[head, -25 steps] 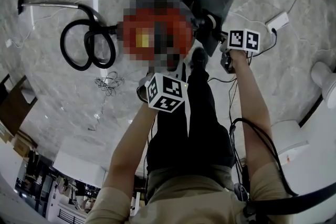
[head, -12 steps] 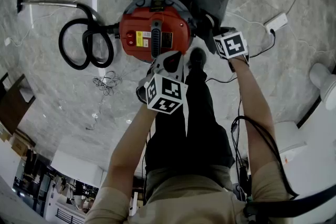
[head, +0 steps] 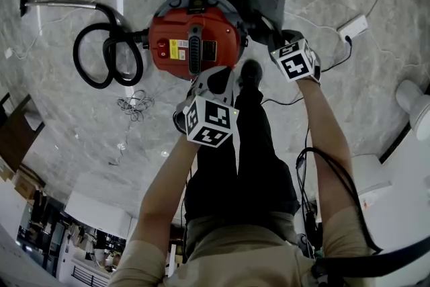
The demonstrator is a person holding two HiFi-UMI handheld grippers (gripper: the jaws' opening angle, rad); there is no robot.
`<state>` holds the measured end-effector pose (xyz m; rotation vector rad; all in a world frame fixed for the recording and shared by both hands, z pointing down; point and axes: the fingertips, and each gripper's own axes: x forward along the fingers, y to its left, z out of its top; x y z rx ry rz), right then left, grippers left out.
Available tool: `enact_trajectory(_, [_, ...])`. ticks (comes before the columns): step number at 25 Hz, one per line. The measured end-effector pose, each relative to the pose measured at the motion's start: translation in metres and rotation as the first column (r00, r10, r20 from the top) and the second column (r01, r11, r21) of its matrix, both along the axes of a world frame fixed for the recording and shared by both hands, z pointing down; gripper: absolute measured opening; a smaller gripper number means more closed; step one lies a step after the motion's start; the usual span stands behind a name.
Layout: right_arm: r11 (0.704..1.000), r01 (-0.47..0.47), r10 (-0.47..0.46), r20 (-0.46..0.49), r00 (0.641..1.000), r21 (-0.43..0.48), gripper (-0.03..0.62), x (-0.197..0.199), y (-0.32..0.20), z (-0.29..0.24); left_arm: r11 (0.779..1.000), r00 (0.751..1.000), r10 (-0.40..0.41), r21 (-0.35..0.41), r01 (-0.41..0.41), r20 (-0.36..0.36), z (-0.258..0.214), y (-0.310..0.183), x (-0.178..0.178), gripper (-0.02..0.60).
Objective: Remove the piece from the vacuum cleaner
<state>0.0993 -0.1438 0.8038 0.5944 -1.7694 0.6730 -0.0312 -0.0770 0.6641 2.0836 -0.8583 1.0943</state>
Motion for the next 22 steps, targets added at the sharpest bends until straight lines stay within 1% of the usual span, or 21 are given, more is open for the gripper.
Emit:
enact_trajectory(6, [1.000,-0.008,0.009,0.029,1.000,-0.016,0.025,0.000,0.001,-0.001,1.000,1.000,-0.017,-0.016,0.017,-0.005,0.001,-0.003,0.005,-0.004])
enact_trajectory(8, [0.998,-0.049,0.051,0.051,0.997,-0.028,0.025,0.000,0.000,-0.003,1.000,1.000,-0.019,-0.017,0.019,-0.006,0.001,-0.004,0.005,-0.003])
enact_trajectory(10, [0.992,-0.117,0.119,0.074,0.990,-0.038,0.025,0.002,-0.002,-0.005,1.000,1.000,-0.019,-0.020,0.019,-0.004,0.002,-0.003,0.004,-0.003])
enact_trajectory(13, [0.979,-0.203,0.205,0.077,0.976,-0.032,0.025,0.015,-0.010,-0.006,1.000,1.000,-0.020,-0.021,0.020,-0.003,0.001,-0.002,0.004,-0.004])
enact_trajectory(15, [0.973,-0.230,0.231,0.076,0.970,-0.030,0.025,0.023,-0.014,-0.008,1.000,1.000,-0.019,-0.021,0.019,-0.004,0.001,-0.001,0.005,-0.003])
enact_trajectory(19, [0.968,-0.251,0.252,0.078,0.965,-0.018,0.025,0.033,-0.019,-0.016,1.000,1.000,-0.017,-0.021,0.017,-0.007,-0.001,-0.001,0.007,-0.003])
enact_trajectory(22, [0.950,-0.312,0.313,0.094,0.945,-0.029,0.025,0.044,-0.021,-0.022,1.000,1.000,-0.013,-0.016,0.012,-0.011,-0.003,-0.003,0.010,-0.003])
